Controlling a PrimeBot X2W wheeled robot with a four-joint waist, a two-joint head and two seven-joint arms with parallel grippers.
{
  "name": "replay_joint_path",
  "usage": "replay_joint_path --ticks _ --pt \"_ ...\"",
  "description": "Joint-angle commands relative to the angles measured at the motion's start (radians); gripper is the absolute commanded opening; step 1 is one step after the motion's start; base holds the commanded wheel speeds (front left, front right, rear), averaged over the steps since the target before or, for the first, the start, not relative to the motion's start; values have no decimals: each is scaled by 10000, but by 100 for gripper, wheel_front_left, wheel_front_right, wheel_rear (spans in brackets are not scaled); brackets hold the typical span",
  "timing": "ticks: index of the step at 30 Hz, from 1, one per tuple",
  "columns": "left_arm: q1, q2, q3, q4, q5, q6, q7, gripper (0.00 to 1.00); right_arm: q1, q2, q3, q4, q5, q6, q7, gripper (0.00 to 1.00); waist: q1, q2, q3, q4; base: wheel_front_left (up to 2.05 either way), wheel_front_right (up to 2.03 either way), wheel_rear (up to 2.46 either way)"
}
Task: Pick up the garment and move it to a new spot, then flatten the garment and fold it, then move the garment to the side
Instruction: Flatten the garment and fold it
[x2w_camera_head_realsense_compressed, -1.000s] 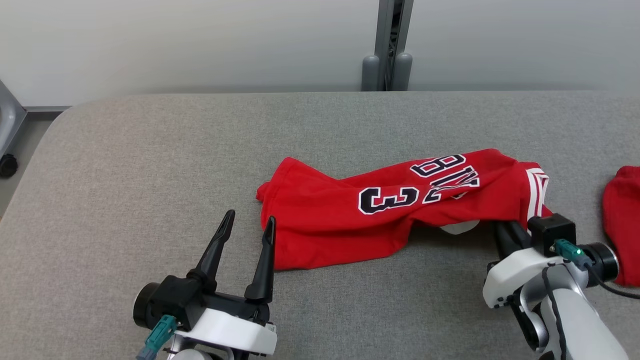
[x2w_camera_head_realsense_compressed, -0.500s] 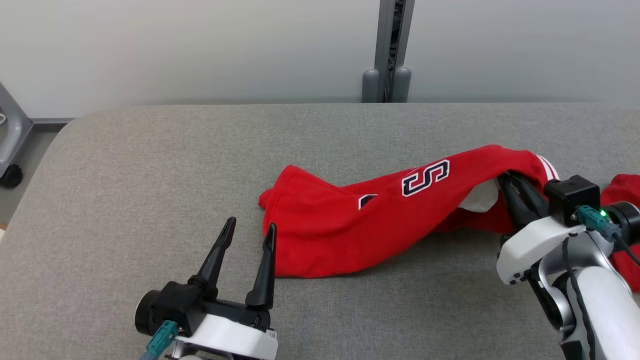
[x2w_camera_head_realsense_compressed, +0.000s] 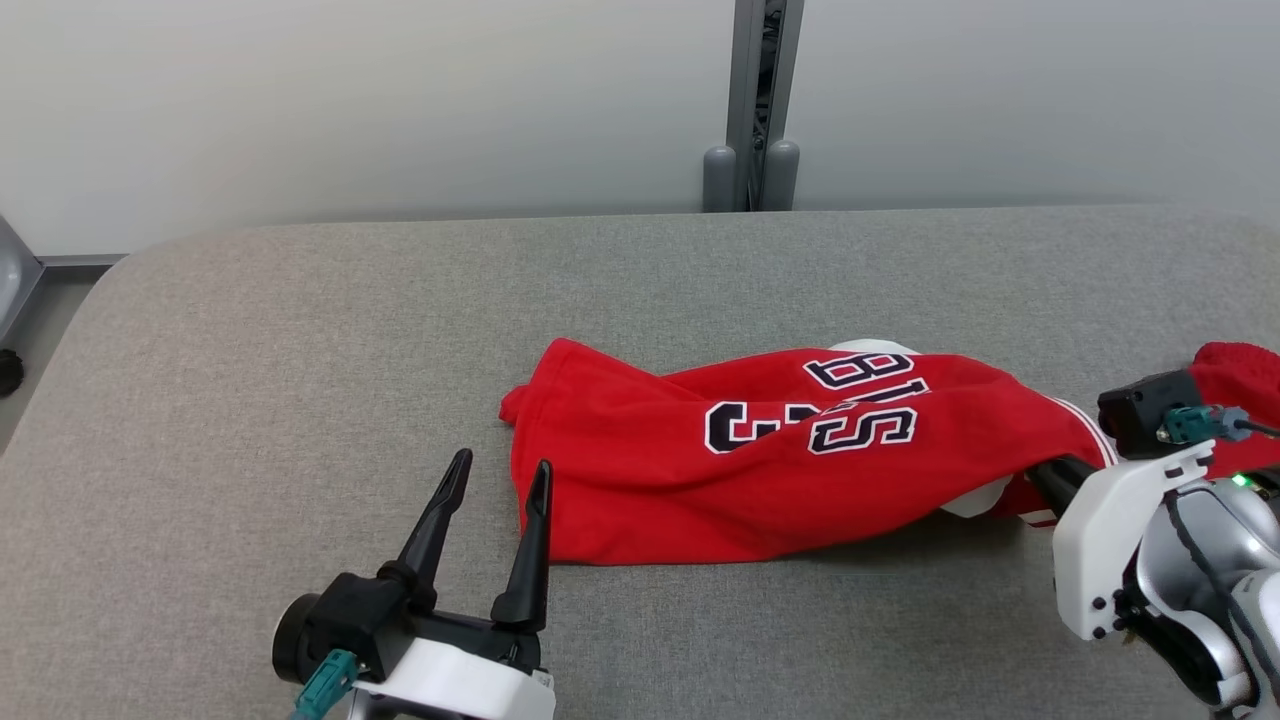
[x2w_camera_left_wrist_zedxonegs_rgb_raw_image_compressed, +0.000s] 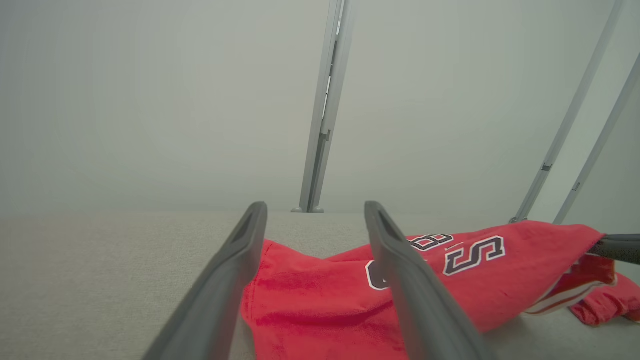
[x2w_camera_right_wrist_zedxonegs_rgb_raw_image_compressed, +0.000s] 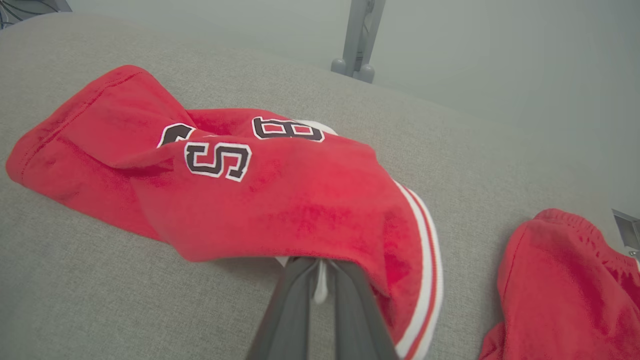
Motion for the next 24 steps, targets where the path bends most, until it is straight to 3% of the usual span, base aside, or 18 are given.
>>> replay_joint_path --ticks 1,7,12,24 --pt "37 36 -1 12 -60 49 -34 100 94 -165 -126 -291 242 -2 443 0 0 -1 9 -32 0 0 0" --pt "-69 39 -21 10 -89 77 -34 100 818 -231 -536 -1574 1413 0 2869 0 0 -1 62 -61 0 0 0" --pt "-137 36 45 14 -151 84 -34 100 1495 -121 -907 -2515 1675 0 4208 0 0 -1 94 -42 0 0 0" --pt "-213 36 105 -67 -174 91 -34 100 3115 307 -1792 -2289 1100 -2 5487 0 0 -1 232 -42 0 0 0"
